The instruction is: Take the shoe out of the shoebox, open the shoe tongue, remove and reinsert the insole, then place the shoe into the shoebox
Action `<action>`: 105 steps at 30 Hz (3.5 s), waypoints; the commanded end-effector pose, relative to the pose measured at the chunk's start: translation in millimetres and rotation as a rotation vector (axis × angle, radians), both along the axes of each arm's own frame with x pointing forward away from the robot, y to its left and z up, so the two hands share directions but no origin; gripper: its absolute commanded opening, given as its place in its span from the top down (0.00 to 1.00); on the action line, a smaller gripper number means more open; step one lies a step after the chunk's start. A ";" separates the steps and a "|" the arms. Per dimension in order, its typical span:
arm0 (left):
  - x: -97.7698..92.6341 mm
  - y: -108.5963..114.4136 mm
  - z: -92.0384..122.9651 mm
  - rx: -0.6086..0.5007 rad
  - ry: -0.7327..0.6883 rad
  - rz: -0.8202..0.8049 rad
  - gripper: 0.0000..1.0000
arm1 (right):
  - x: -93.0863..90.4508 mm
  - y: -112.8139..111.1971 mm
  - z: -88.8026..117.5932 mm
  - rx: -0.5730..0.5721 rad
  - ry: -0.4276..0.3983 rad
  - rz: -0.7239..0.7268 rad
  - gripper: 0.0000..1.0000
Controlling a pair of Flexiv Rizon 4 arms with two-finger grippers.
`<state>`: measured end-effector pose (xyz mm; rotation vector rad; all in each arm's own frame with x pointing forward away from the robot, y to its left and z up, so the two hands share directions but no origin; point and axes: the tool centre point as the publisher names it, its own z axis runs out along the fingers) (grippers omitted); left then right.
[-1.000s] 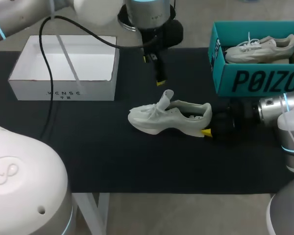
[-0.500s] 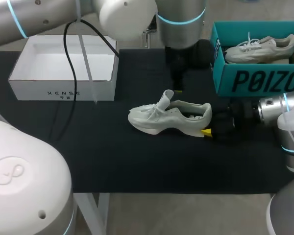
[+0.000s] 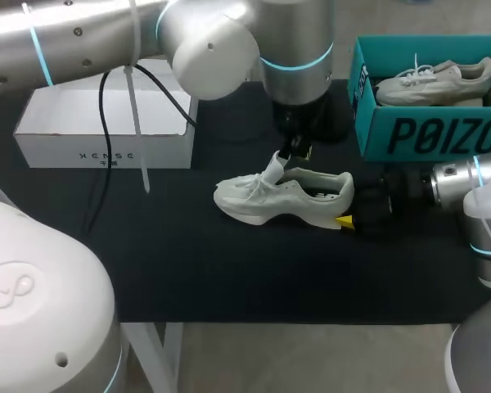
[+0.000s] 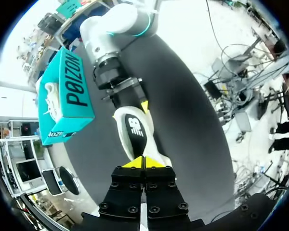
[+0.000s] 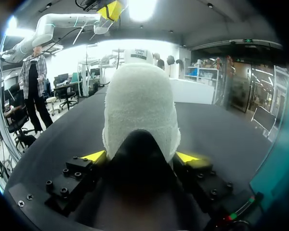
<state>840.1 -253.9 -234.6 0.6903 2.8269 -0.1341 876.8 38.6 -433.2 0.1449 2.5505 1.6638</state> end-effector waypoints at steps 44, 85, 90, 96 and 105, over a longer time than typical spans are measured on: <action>21.8 -15.6 -101.7 0.082 0.104 0.055 1.00 | 0.1 0.6 -3.6 -0.001 -0.001 -0.001 1.00; 26.4 -11.4 -144.0 0.140 0.135 0.101 0.73 | 0.1 0.6 -3.6 -0.001 -0.001 -0.001 1.00; 26.9 -13.4 -144.4 0.136 0.134 0.098 0.67 | 0.1 0.6 -3.6 -0.001 -0.001 -0.001 1.00; 27.9 -14.0 -148.5 0.138 0.132 0.098 0.69 | 0.1 0.6 -3.6 -0.001 -0.001 -0.001 1.00; 28.6 -11.2 -167.8 0.118 0.105 0.105 0.65 | 0.1 0.6 -3.6 -0.001 -0.001 -0.001 1.00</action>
